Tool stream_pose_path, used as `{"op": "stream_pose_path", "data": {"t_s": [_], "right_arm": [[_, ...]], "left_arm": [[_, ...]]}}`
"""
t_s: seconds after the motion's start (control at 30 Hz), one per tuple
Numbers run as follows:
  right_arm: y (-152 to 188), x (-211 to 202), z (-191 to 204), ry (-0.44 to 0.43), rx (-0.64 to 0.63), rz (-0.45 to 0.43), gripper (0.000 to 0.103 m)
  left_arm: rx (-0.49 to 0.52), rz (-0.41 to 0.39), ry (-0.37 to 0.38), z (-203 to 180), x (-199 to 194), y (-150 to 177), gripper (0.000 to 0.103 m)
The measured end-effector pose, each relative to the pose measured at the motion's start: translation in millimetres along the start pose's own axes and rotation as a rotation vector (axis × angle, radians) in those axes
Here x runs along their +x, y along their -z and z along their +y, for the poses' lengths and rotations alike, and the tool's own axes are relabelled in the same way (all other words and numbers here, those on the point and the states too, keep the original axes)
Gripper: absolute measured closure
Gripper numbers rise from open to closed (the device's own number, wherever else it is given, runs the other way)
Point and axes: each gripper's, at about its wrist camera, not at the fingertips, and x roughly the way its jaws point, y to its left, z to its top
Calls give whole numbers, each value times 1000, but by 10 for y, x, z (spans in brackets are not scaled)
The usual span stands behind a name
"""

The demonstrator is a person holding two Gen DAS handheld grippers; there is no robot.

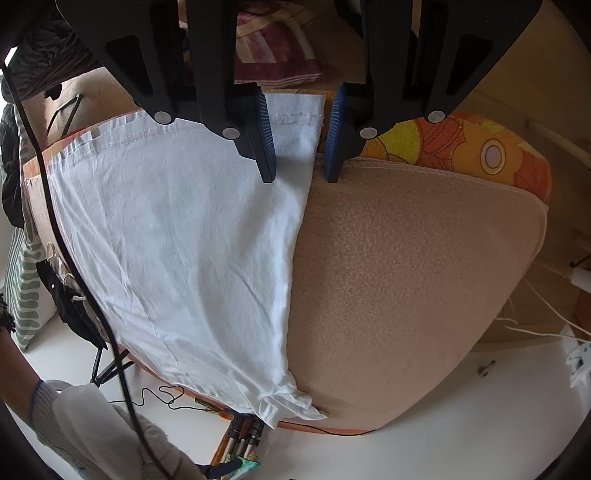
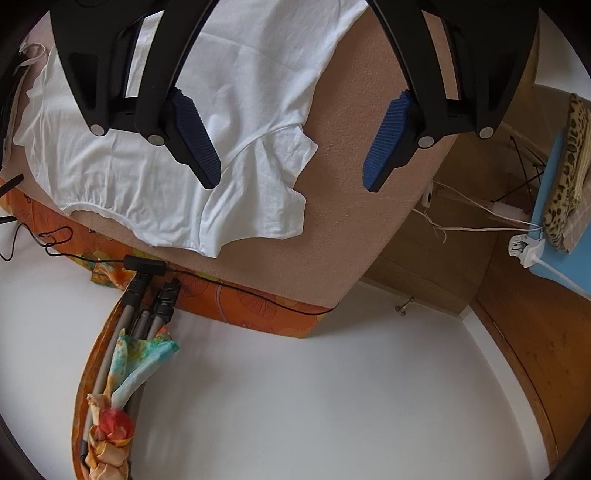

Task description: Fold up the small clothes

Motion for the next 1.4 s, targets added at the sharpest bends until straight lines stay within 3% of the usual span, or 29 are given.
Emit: {"op": "stream_pose_path", "data": {"t_s": [0.2,0.33,0.47,0.63,0.7,0.77,0.8,0.83,1.13,1.3,1.33,1.4], "right_arm": [[-133,780,1,-27,64,89,36],[-206,1131,56,28,37,126,40],[-206,1359,77,87,25,168,41],[-252,1497,59,148,6,185,55],[-276,1512,70,168,-11,179,59],[-289,1511,80,186,-34,164,70],[-290,1508,77,194,-38,159,87],[-301,1515,76,206,-40,158,95],[-385,1157,-156,145,22,88,98],[-415,937,-317,128,40,64,98],[-415,916,-338,129,43,61,98],[-392,886,-349,143,35,55,98]], "left_arm": [[-32,0,38,67,15,-6,97],[-92,15,133,136,35,-9,100],[-99,3,160,116,25,-56,101],[-39,-36,124,12,-32,-43,102],[-28,-45,121,-20,-30,-48,102],[-14,-56,99,-25,-18,-60,103],[-16,-58,97,-24,-4,-63,103],[-27,-55,108,-13,5,-69,103],[-2,-74,90,-18,-44,-25,103],[85,-152,-16,-84,-154,-31,103],[77,-135,-8,-39,-146,-47,101],[14,-93,27,66,-100,-80,85]]}}
